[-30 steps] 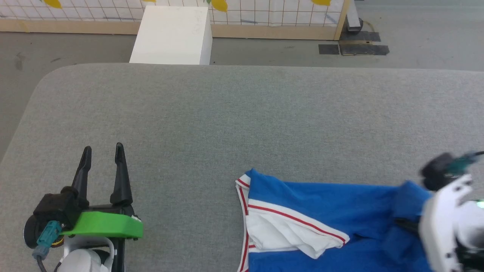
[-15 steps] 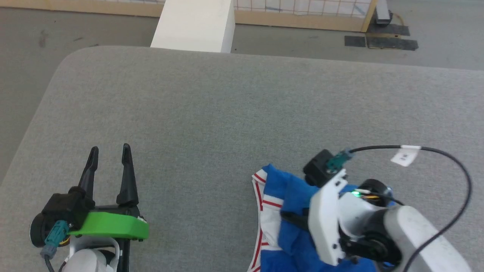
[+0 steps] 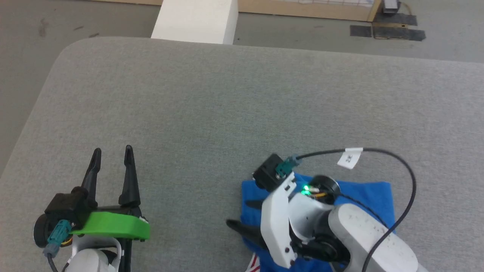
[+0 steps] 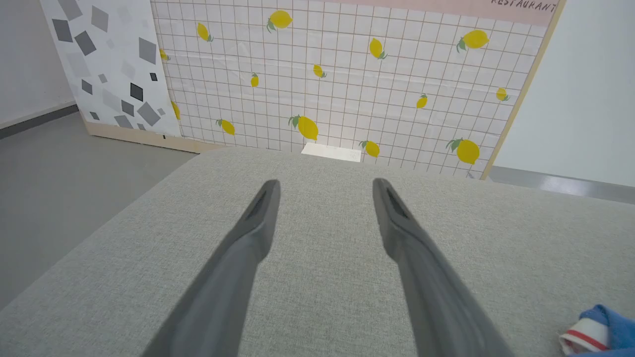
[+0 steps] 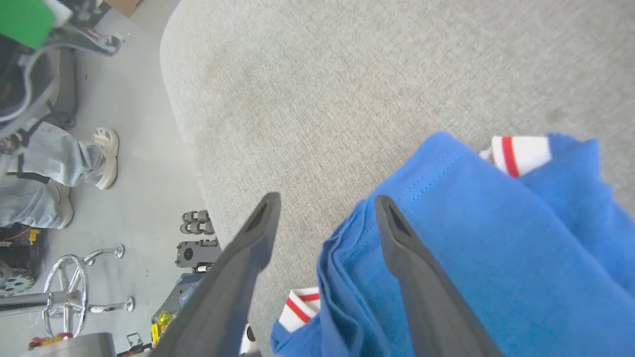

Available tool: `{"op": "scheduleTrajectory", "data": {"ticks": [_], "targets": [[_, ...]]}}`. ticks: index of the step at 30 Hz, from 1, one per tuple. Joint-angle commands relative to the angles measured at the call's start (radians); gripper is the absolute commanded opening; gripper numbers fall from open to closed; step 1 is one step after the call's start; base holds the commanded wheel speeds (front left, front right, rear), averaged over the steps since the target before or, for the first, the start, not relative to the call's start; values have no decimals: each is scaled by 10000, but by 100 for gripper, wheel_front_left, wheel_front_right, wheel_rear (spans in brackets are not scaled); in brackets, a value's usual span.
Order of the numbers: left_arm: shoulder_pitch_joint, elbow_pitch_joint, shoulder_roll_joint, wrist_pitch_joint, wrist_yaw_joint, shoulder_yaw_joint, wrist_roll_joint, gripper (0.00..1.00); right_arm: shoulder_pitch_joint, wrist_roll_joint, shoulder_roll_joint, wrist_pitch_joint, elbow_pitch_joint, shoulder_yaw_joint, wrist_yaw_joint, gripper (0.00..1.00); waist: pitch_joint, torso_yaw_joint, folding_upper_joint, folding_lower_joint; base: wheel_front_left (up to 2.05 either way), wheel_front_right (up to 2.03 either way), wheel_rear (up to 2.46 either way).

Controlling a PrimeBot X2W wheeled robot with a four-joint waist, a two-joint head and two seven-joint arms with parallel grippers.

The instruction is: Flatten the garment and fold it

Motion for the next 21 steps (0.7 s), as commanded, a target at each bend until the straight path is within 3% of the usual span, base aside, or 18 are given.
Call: {"op": "scheduleTrajectory", "data": {"ticks": [1,5,9,14,21], "targets": [[-149,44,-10,-45,-55,7,49,100,-314,124,-13,-185,-246,56,-13,100,-183,-225,0,-1,0,0,0],[-114,109,2,-45,-85,7,87,100,-618,168,-313,-642,-1018,-109,-13,100,-469,-577,0,-1,0,0,0],[-62,112,59,-45,-105,52,129,100,-375,-588,-1027,-990,-1604,-1064,-13,100,-716,-937,0,-1,0,0,0],[81,28,40,-45,-28,119,181,100,927,-2003,-1671,-696,-2213,-2643,-13,100,-851,-1328,0,-1,0,0,0],[145,-56,9,-45,-49,70,198,100,3259,-3615,-1628,-7,-2403,-4019,-13,100,-718,-1449,0,-1,0,0,0]]}}
